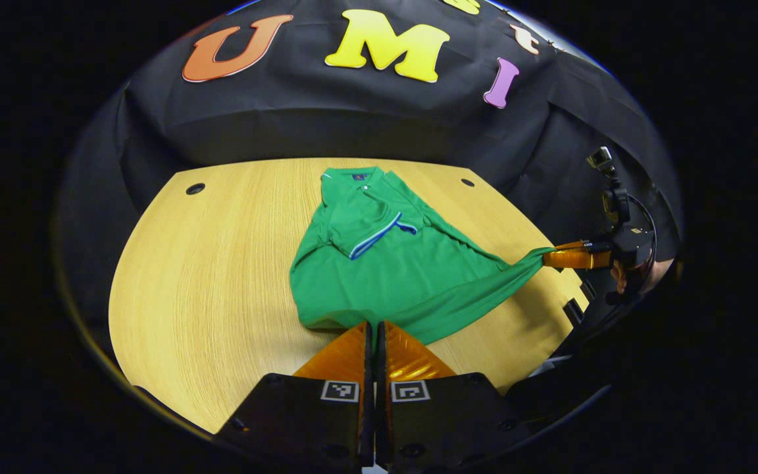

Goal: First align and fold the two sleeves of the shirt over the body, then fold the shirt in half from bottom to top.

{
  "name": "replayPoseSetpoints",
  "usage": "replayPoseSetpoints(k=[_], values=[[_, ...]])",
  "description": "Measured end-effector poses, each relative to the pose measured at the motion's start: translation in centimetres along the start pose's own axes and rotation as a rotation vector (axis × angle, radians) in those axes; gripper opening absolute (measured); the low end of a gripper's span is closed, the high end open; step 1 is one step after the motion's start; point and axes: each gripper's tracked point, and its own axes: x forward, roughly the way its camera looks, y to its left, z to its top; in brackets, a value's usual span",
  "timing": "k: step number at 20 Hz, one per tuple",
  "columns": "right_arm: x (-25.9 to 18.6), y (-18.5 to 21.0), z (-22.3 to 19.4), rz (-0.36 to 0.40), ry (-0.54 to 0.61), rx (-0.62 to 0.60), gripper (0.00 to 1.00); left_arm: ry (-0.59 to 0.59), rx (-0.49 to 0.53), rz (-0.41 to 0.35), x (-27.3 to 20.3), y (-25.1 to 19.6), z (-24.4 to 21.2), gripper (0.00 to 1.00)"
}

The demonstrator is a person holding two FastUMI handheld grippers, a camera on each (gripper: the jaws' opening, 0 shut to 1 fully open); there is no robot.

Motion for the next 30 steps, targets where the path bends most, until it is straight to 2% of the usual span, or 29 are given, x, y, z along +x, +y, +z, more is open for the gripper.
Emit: replayPoseSetpoints(k=[7, 17, 25, 26, 29, 30], values=[[0.6, -0.6, 5.2, -0.014, -0.08, -0.01, 0.0, -0.084, -0.002, 0.012, 0.9, 1.5, 5.1, 0.04], [0.8, -1.2, 13.1, -0.036, -0.192, -0.013, 0.01, -0.211, 0.083, 0.048, 2.8, 3.3, 14.4, 0.04], [2.3, -2.7, 19.3, -0.072, -0.25, -0.017, 0.01, -0.261, 0.08, 0.058, 5.6, 4.0, 20.4, 0.04], [2.7, -2.9, 20.3, -0.074, -0.259, -0.019, 0.01, -0.261, 0.079, 0.059, 6.0, 4.3, 20.9, 0.08], [3.5, -3.4, 22.5, -0.08, -0.279, -0.034, 0.01, -0.275, 0.058, 0.057, 7.1, 5.4, 22.7, 0.04], [4.1, -3.8, 23.2, -0.087, -0.281, -0.043, 0.0, -0.281, 0.047, 0.058, 7.5, 6.0, 23.3, 0.08]])
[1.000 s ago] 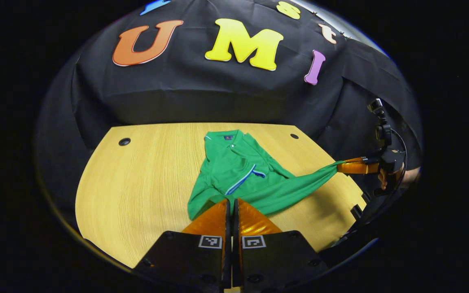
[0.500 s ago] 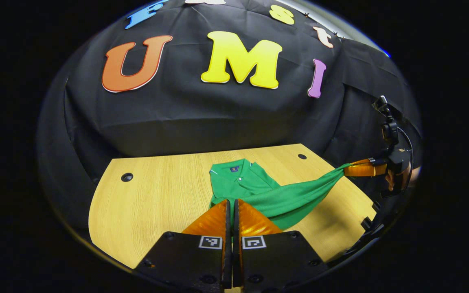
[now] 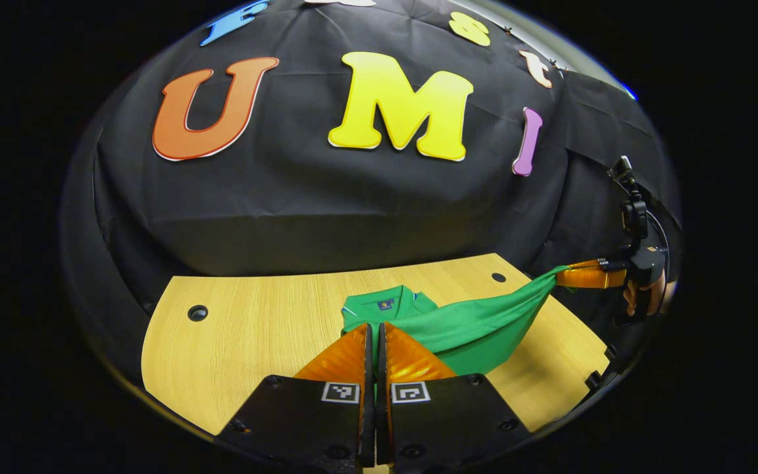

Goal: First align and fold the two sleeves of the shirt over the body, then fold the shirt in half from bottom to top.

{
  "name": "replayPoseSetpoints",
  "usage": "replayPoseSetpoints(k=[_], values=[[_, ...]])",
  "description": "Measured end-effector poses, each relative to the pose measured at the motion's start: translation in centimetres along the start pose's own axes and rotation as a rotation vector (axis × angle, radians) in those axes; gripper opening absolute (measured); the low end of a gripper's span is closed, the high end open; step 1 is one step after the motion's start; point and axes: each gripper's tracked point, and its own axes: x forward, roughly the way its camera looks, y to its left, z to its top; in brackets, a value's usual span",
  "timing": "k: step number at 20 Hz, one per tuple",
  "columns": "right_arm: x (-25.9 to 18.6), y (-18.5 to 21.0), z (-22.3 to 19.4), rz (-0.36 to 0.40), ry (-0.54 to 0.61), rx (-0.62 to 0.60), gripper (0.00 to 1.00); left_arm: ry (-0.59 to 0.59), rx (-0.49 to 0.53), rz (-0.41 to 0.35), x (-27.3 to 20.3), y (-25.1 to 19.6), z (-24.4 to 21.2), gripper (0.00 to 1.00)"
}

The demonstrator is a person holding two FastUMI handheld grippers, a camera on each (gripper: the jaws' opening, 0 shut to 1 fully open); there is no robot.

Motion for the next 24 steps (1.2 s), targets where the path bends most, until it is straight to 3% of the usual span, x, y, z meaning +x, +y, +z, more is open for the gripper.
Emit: replayPoseSetpoints(k=[1, 11, 13, 14, 19, 21, 24], values=[[0.7, -0.1, 0.5, 0.0, -0.006, -0.004, 0.0, -0.004, -0.009, 0.003, 0.5, 0.4, 0.3, 0.04], [12.0, -1.5, 4.5, -0.023, -0.049, -0.029, 0.01, -0.016, 0.001, 0.043, 8.6, 4.9, 0.9, 0.04], [14.5, -1.9, 4.1, -0.032, -0.042, -0.02, 0.01, -0.014, 0.013, 0.054, 10.2, 5.9, 0.4, 0.08], [15.8, -2.1, 4.0, -0.035, -0.043, -0.014, 0.01, -0.013, 0.017, 0.065, 11.0, 6.5, 0.0, 0.04], [21.2, -3.1, 1.6, -0.071, -0.005, 0.017, 0.01, 0.017, 0.025, 0.125, 15.6, 9.8, -3.0, 0.04], [23.0, -2.9, 0.5, -0.081, 0.018, 0.003, 0.04, 0.022, 0.027, 0.139, 17.1, 10.2, -3.7, 0.04], [25.4, -2.6, -0.6, -0.097, 0.042, -0.032, 0.01, 0.038, 0.036, 0.162, 19.0, 10.4, -4.9, 0.04]])
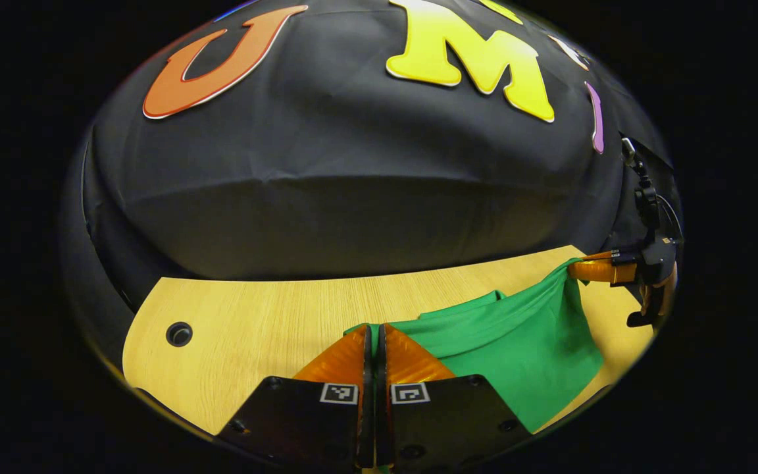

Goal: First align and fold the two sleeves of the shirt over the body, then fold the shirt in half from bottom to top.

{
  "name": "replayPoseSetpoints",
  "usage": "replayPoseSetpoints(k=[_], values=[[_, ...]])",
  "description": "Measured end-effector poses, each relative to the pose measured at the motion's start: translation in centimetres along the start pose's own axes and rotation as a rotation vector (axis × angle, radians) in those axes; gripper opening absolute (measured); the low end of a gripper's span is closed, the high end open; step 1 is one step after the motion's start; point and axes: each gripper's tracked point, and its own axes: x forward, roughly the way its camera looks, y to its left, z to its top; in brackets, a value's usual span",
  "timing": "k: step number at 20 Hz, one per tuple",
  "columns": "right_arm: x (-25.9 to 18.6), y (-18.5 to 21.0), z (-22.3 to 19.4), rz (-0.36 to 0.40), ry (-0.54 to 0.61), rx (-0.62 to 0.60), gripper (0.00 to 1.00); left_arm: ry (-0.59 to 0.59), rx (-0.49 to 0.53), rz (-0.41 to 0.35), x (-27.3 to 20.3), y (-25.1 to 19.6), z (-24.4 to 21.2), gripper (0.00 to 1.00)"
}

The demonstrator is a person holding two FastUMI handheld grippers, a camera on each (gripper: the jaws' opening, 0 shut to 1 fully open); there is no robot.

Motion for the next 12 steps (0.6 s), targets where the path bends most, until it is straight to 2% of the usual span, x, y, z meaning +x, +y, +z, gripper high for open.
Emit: replayPoseSetpoints(k=[5, 6, 7, 8, 9, 10, 12], values=[[2.6, 0.4, -2.0, -0.042, 0.047, -0.029, 0.02, 0.032, 0.018, 0.051, 2.3, 0.3, -1.9, 0.1], [2.8, 0.4, -2.3, -0.052, 0.056, -0.023, 0.04, 0.044, 0.016, 0.043, 2.3, 0.0, -2.2, 0.12], [2.8, 0.3, -2.5, -0.058, 0.059, -0.008, 0.04, 0.043, 0.008, 0.033, 2.4, -0.3, -2.2, 0.1], [2.6, 0.3, -2.3, -0.06, 0.057, 0.008, 0.08, 0.035, -0.001, 0.032, 2.3, -0.3, -1.9, 0.2], [2.5, 0.0, -2.2, -0.078, 0.057, 0.013, 0.14, 0.026, -0.006, 0.036, 2.2, -0.3, -1.7, 0.35], [2.1, -0.3, -2.0, -0.088, 0.044, 0.016, 0.37, 0.019, -0.01, 0.043, 1.8, -0.3, -1.5, 0.48], [1.0, -0.8, -1.3, -0.111, 0.026, 0.028, 0.72, 0.002, -0.009, 0.073, 1.1, 0.1, -0.8, 1.0]])
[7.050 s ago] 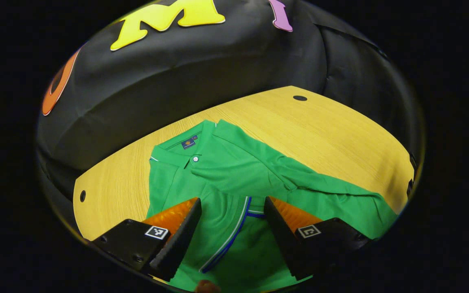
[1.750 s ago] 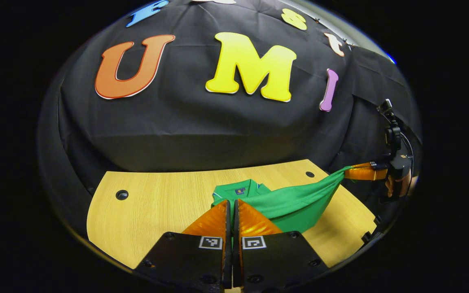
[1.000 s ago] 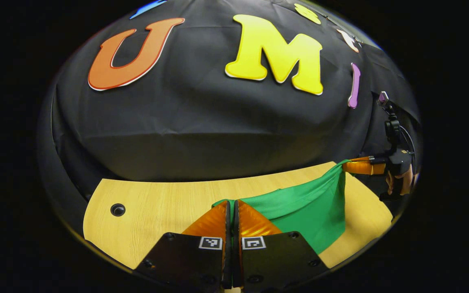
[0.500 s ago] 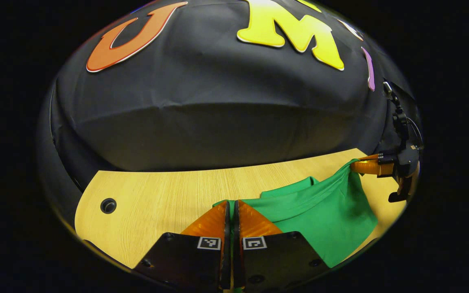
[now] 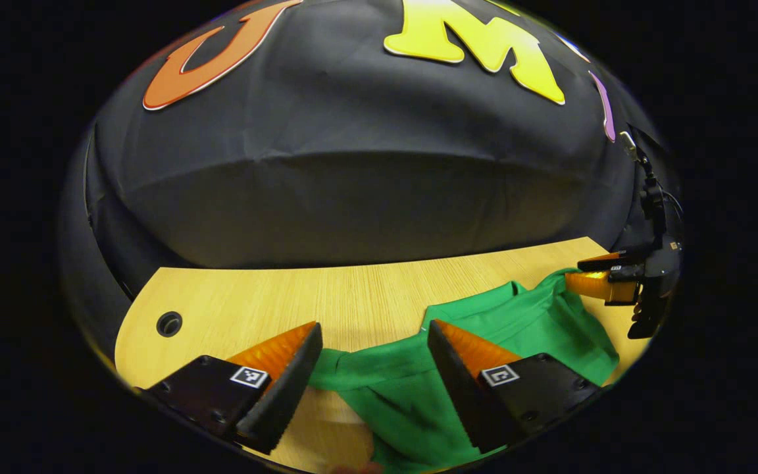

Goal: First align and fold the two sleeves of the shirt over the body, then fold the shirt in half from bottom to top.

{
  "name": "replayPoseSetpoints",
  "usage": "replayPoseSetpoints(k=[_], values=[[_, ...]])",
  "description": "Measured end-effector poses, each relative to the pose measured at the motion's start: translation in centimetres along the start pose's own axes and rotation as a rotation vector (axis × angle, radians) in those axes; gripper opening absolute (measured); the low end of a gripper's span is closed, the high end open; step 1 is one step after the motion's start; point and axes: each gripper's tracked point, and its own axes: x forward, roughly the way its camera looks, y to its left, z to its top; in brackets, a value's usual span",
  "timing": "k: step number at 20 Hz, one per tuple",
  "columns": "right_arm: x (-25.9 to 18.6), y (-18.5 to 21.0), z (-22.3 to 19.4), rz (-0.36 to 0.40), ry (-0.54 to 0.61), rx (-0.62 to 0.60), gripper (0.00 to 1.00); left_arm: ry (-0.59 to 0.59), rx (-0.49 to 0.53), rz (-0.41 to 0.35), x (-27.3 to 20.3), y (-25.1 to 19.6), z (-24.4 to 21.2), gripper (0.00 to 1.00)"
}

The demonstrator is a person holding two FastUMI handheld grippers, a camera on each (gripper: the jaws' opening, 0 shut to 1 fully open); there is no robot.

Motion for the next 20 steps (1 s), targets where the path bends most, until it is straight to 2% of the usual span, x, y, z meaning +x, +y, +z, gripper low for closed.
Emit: replayPoseSetpoints(k=[1, 2, 5, 8, 14, 17, 18, 20], values=[[-0.7, -0.3, 0.5, -0.01, -0.013, 0.012, 0.89, -0.005, -0.003, 0.006, -0.5, -0.1, 0.5, 0.96], [-1.6, -0.6, 0.8, -0.021, -0.023, 0.024, 0.93, -0.012, -0.009, 0.013, -1.2, 0.0, 0.9, 0.96], [-6.0, -1.4, 2.1, -0.023, -0.068, 0.05, 0.93, -0.048, -0.026, 0.033, -4.2, -0.2, 3.3, 0.97], [-12.0, -1.6, 4.7, -0.021, -0.15, 0.039, 0.93, -0.133, -0.044, 0.053, -9.7, -1.4, 7.8, 0.97], [-28.3, -1.3, 10.7, -0.068, -0.418, -0.001, 0.93, -0.315, -0.055, 0.111, -23.1, -4.5, 15.0, 0.96], [-35.6, 0.3, 11.2, -0.058, -0.516, 0.011, 0.92, -0.4, -0.08, 0.143, -28.9, -4.7, 16.7, 0.96], [-37.5, 1.1, 10.9, -0.048, -0.532, 0.016, 0.93, -0.42, -0.082, 0.169, -30.5, -4.3, 16.6, 1.0], [-40.6, 2.0, 9.9, -0.04, -0.552, 0.012, 0.93, -0.461, -0.082, 0.203, -33.8, -4.2, 17.0, 0.96]])
